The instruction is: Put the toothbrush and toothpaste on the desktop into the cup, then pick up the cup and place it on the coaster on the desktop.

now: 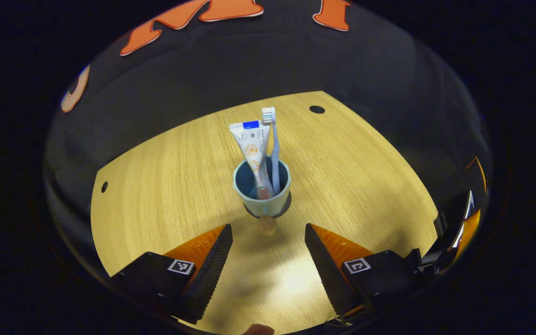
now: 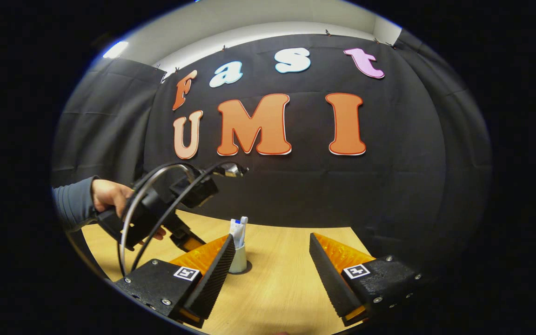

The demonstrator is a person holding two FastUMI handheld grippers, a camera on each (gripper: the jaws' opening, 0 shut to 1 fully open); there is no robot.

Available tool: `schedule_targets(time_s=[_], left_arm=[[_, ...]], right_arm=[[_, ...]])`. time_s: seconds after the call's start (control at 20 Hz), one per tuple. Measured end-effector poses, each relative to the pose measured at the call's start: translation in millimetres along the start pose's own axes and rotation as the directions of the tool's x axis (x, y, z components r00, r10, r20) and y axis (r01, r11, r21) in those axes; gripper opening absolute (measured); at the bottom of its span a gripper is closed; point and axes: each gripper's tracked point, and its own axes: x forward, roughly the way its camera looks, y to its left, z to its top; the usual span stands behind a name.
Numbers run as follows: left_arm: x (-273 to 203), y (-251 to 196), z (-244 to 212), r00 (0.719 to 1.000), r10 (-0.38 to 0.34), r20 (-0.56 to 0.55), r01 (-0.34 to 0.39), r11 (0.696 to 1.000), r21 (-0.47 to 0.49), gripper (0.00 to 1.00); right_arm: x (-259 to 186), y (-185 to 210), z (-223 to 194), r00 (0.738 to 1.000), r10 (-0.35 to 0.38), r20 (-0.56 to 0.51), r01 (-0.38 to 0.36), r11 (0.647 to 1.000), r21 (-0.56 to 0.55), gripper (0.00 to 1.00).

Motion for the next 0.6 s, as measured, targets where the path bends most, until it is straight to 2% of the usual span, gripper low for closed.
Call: schedule_targets(time_s=[0.15,0.3,0.6], left_arm=[[-18.8,10.8,12.4,0.986,0.073,0.152,-0.072,0.997,-0.013,0.99],[-34.0,18.3,21.2,0.946,0.17,0.275,-0.164,0.985,-0.045,1.0],[-28.6,31.1,42.5,0.858,0.328,0.396,-0.285,0.944,-0.165,1.0]], right_arm=[[1.7,16.3,6.9,1.0,0.012,0.014,-0.012,1.0,-0.014,0.96],[5.8,31.2,12.0,0.999,0.024,0.033,-0.024,1.0,-0.005,0.96],[15.9,58.4,6.3,0.998,0.056,0.033,-0.055,0.998,-0.018,0.96]])
